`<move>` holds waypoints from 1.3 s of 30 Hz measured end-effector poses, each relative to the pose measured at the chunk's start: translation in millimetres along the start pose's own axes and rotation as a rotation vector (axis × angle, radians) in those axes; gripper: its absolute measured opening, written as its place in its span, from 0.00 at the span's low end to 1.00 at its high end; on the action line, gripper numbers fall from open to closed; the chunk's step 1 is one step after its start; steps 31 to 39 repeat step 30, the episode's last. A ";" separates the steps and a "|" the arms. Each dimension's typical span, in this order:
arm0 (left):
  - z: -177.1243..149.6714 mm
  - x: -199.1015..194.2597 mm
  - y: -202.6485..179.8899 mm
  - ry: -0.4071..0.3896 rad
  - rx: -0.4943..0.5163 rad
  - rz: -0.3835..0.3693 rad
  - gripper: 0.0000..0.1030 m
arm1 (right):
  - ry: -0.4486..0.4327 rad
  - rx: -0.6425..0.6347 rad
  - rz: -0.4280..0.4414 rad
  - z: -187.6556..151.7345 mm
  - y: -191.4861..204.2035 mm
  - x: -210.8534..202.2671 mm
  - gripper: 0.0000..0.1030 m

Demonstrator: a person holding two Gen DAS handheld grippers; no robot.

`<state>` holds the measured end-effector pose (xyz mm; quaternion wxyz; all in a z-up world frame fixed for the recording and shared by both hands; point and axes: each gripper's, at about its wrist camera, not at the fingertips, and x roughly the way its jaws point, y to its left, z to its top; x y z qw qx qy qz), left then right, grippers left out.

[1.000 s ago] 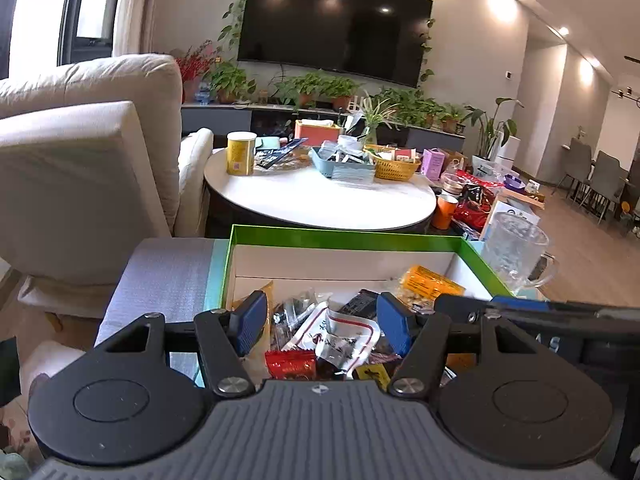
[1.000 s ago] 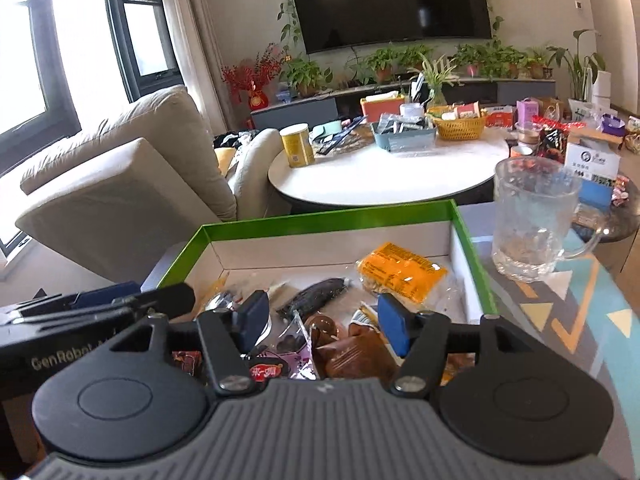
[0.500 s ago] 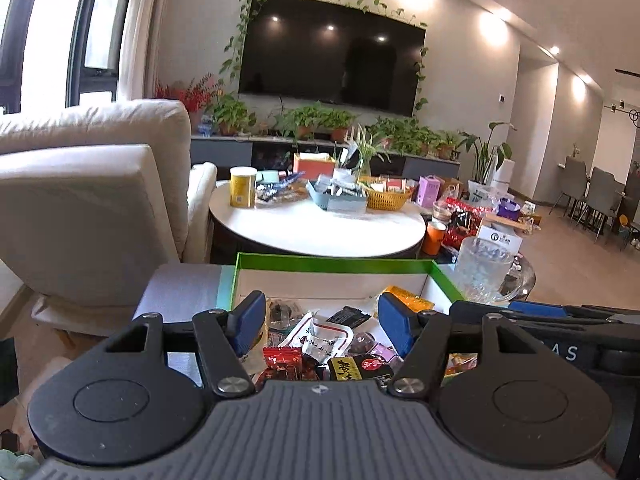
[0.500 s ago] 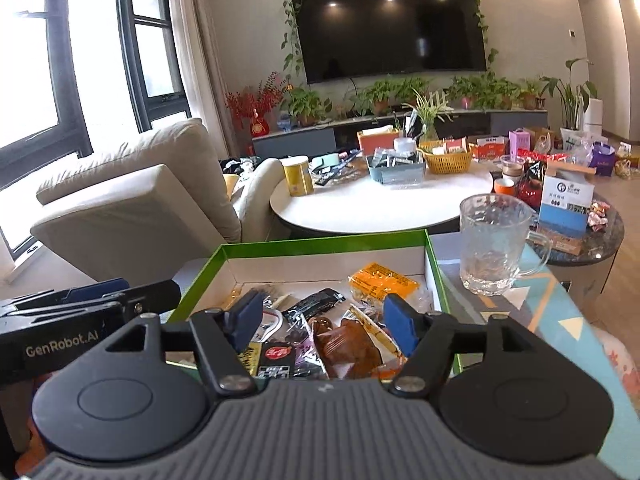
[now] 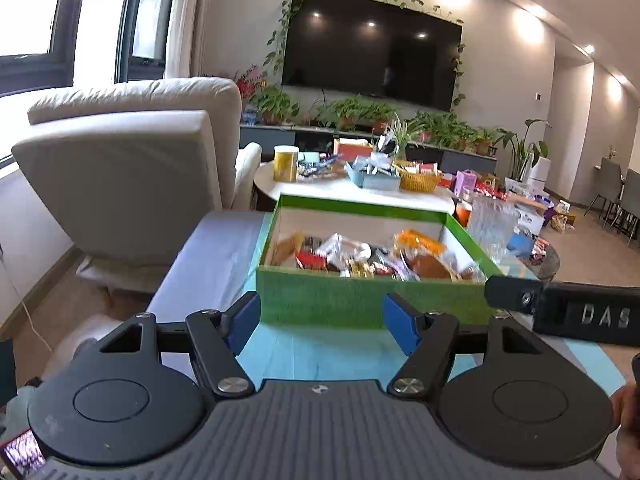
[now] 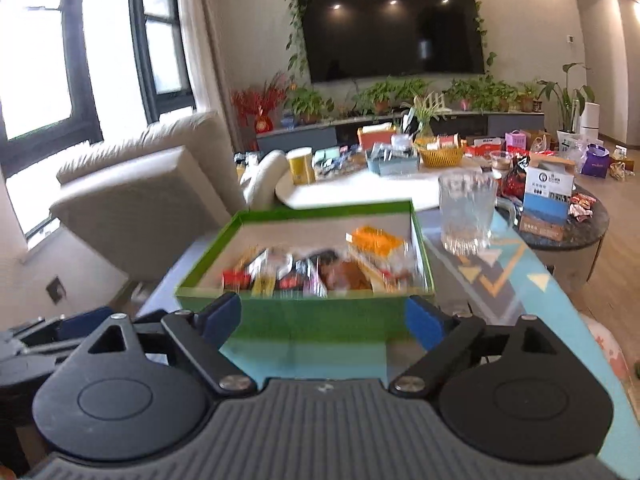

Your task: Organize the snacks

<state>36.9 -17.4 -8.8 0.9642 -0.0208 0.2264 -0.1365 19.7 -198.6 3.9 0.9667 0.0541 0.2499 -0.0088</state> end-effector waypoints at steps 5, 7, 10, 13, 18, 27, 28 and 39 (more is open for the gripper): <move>-0.6 -4.8 2.3 0.017 -0.010 0.001 0.64 | 0.021 -0.047 -0.010 -9.5 7.1 -0.4 0.38; -0.9 -8.4 3.9 0.020 -0.022 -0.006 0.64 | 0.024 -0.037 -0.006 -11.2 6.8 -0.2 0.38; -1.0 -11.2 6.3 0.022 -0.023 0.003 0.69 | 0.024 -0.012 0.000 -13.7 6.6 -0.6 0.38; -3.1 -12.0 7.5 0.026 -0.025 0.016 0.70 | 0.033 -0.001 0.003 -19.9 8.0 -3.0 0.38; -6.0 -8.4 6.8 0.055 -0.016 0.014 0.70 | 0.032 0.012 -0.013 -25.9 6.2 -5.2 0.38; -9.3 -10.7 5.4 0.061 0.007 -0.003 0.70 | 0.029 0.046 -0.033 -28.3 -1.3 -9.9 0.38; -9.1 -10.5 5.4 0.063 0.007 -0.004 0.70 | 0.030 0.045 -0.033 -28.3 -1.5 -9.8 0.38; -8.7 -10.8 6.0 0.063 0.006 -0.003 0.70 | 0.030 0.044 -0.029 -28.5 -1.6 -10.0 0.38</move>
